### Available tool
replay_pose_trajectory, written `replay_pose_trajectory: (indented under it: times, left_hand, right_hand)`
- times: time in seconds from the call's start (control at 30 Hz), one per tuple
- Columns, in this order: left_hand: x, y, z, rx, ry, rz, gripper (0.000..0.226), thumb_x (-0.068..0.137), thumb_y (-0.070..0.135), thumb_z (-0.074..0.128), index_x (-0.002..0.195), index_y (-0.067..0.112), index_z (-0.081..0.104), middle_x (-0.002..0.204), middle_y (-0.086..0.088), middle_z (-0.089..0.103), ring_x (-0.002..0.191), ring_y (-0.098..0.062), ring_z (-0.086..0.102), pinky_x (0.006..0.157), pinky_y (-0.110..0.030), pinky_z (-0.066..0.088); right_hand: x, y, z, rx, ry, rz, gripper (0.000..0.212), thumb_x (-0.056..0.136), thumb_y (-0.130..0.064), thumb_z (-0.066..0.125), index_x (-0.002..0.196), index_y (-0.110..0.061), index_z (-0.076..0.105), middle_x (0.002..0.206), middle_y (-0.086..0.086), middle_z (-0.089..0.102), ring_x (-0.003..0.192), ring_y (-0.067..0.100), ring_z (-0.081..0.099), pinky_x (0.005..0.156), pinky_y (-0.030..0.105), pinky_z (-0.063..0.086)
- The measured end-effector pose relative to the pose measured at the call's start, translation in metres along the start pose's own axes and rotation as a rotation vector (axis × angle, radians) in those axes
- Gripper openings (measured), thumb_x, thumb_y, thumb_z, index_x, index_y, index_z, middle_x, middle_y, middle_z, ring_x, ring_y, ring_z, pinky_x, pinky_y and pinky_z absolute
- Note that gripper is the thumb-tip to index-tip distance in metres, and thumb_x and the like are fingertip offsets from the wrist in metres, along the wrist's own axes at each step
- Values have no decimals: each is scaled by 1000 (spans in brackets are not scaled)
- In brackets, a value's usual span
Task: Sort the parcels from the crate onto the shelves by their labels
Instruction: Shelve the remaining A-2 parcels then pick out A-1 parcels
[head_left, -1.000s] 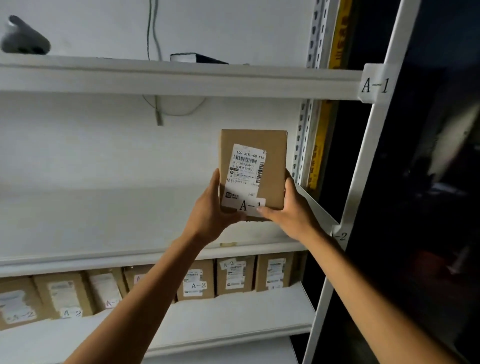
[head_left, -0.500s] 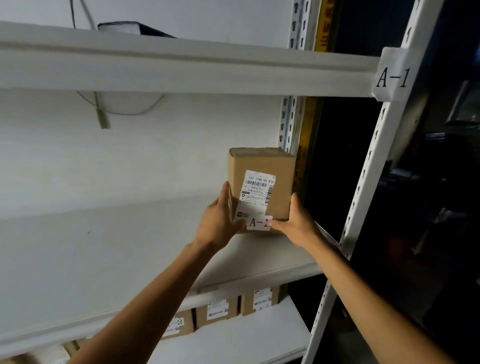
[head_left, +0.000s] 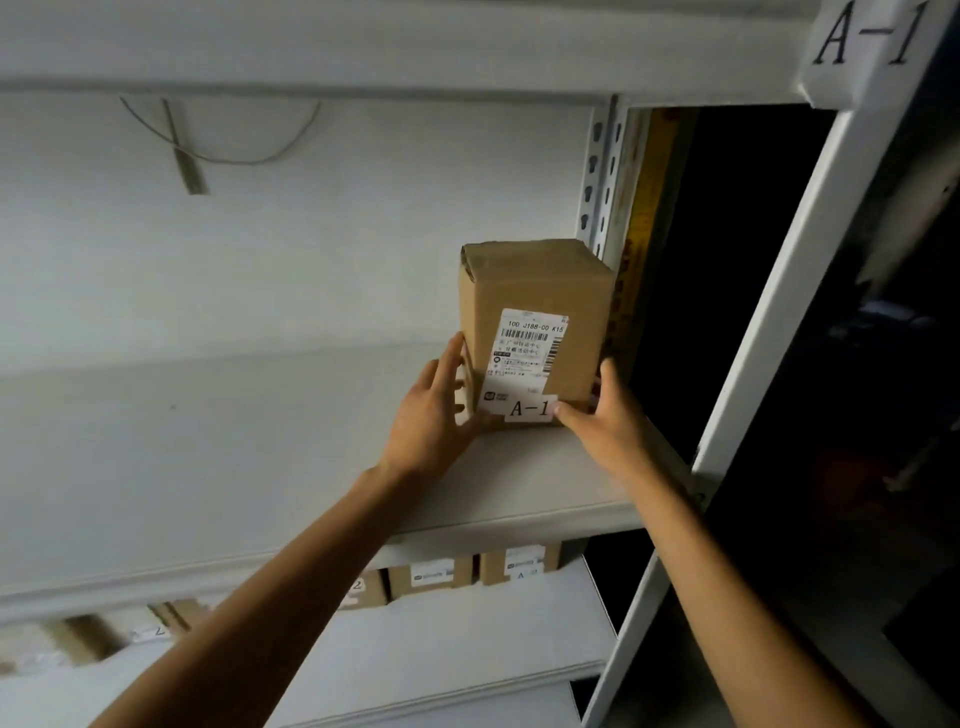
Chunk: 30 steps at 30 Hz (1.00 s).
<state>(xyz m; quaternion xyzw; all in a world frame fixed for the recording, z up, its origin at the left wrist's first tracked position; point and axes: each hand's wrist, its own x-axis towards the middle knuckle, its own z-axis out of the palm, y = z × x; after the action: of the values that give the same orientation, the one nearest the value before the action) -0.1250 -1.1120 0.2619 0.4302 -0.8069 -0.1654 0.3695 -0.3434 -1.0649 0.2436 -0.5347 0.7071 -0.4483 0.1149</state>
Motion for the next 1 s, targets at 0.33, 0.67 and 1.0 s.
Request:
replay_pose_trajectory:
  times: [0.33,0.67,1.0]
  left_hand:
    - [-81,22,-26,395,-75,-146,60,94,49,58,145,19,47,145,-4,53,127,-25,53,99,-37,46]
    - [-238,-4,-107,692,-12,-435,68,96,59,43,155,28,28,163,-3,25,151,-26,19,122,-52,18]
    - [-486,51,-214,838,202,-1009,67,94,56,51,152,24,36,159,-7,34,148,-28,27,120,-49,18]
  right_hand:
    - [-90,-42,-23,-296,-61,-92,89,90,-32,68,158,-8,15,150,17,41,130,35,46,97,44,46]
    - [-172,-125,62,-363,-468,-700,67,81,-63,40,113,-11,66,113,11,67,106,33,60,91,47,49]
    - [-344,-230,141,-162,-1002,-1161,71,90,-51,61,150,-18,39,157,8,36,146,27,30,119,41,29]
